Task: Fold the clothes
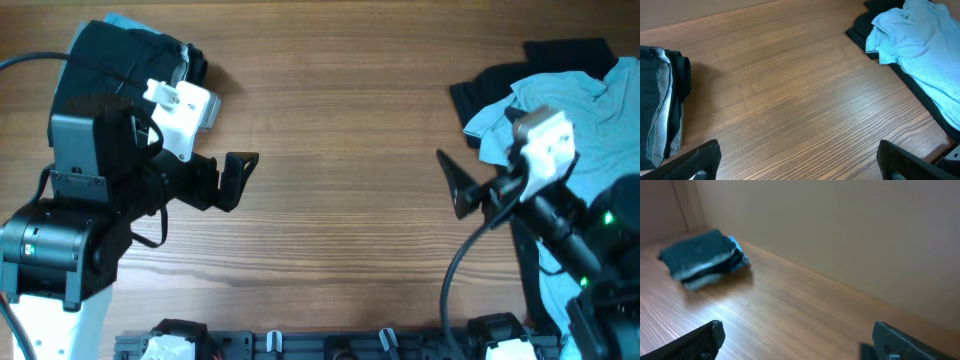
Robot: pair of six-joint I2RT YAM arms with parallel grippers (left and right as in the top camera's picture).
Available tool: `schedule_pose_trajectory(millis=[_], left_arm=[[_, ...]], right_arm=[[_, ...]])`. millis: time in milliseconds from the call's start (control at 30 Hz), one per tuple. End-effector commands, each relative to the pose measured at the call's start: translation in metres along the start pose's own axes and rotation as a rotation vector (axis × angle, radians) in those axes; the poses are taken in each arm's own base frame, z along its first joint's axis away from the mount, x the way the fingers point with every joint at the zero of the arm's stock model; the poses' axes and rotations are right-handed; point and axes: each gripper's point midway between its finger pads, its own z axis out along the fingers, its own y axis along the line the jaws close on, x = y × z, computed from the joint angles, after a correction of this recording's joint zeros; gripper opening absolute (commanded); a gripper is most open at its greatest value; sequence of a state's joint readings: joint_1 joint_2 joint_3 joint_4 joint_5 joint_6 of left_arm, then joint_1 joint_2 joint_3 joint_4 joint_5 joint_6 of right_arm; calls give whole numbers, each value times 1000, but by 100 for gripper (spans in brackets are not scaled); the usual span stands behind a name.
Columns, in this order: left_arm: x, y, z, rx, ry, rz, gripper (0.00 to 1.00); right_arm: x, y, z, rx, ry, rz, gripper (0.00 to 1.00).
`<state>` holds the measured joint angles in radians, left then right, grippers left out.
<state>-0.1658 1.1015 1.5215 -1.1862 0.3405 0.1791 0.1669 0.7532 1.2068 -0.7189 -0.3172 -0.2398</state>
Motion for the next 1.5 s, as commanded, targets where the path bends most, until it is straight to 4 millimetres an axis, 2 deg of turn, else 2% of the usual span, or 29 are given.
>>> schedule_pose_trajectory(millis=[0, 200, 433, 600, 967, 1067, 1467], left_arm=[[-1, -2, 0, 4, -1, 22, 100], [-1, -2, 0, 3, -1, 21, 100], [-1, -2, 0, 3, -1, 21, 100], [-1, -2, 0, 4, -1, 22, 100], [-1, -2, 0, 3, -1, 21, 100], [-1, -2, 0, 4, -1, 22, 100], [-1, -2, 0, 4, -1, 22, 100]], right_arm=[[19, 14, -15, -13, -31, -191, 100], [62, 22, -15, 29, -126, -142, 100], [136, 31, 6, 34, -159, -5, 100], [175, 37, 19, 36, -168, 3, 100], [206, 37, 39, 50, -232, -20, 100], [203, 36, 41, 61, -281, -41, 100], [204, 36, 41, 59, -275, -36, 100]])
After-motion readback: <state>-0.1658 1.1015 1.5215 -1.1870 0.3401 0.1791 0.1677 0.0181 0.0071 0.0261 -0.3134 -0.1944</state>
